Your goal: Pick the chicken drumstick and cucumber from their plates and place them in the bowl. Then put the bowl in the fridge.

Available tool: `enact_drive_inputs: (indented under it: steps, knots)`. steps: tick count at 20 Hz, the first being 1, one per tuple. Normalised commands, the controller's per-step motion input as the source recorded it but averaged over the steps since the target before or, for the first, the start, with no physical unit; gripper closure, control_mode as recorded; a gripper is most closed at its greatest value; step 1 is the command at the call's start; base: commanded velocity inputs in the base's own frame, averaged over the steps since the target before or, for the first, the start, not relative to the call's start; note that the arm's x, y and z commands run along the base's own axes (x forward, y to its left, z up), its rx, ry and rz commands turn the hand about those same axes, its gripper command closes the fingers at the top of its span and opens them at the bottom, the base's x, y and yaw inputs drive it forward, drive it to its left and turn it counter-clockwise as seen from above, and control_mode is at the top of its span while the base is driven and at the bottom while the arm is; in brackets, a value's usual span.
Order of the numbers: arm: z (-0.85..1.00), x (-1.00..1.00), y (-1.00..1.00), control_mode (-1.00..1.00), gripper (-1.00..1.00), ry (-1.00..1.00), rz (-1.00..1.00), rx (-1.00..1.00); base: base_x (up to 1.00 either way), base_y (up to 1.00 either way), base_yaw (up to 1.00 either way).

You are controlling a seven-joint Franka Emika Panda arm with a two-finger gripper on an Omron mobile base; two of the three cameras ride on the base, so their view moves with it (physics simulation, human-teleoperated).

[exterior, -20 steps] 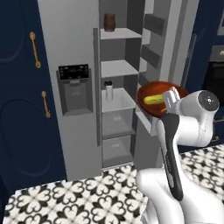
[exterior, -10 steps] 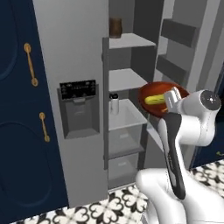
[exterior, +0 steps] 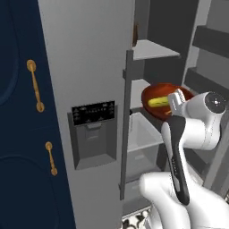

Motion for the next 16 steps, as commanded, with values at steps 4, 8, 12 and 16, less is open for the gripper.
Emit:
enact_drive_inputs:
  steps: [4,8,12,16]
  knots:
    - [0.0,0.0,0.0,1.0,1.0,0.0,0.0,0.0,0.85,-0.3,-0.03]
    - [0.0,0.0,0.0,1.0,1.0,0.0,0.0,0.0,0.71,-0.09,0.0]
    - [0.0,0.11,-0.07,-1.0,1.0,0.0,0.0,0.01,0.49,-0.04,0.0]
    - [-0.16,0.57,-0.29,-1.0,1.0,0.0,0.08,0.03,0.0,0.0,0.0]
